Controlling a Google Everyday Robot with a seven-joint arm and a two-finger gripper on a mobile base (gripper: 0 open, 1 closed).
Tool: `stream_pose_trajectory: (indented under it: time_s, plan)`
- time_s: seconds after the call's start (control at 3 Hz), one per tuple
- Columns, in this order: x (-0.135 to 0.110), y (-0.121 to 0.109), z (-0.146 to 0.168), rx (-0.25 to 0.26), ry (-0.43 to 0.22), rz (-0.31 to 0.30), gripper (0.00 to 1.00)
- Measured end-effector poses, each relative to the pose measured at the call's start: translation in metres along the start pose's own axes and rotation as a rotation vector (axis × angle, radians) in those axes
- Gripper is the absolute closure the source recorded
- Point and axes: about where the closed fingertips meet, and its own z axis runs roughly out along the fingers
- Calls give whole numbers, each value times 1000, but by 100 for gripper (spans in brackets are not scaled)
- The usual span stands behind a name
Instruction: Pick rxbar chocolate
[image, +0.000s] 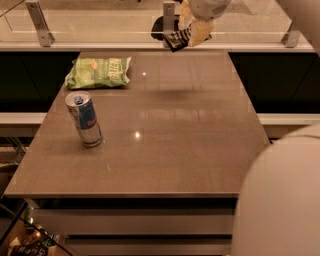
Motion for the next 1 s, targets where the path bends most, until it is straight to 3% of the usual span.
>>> stream_pose_trajectory:
  time_s: [0.33,1.0]
  plan:
    - [-8,19,18,-38,-14,-4,100]
    - [-6,15,-4,-27,-9,10,100]
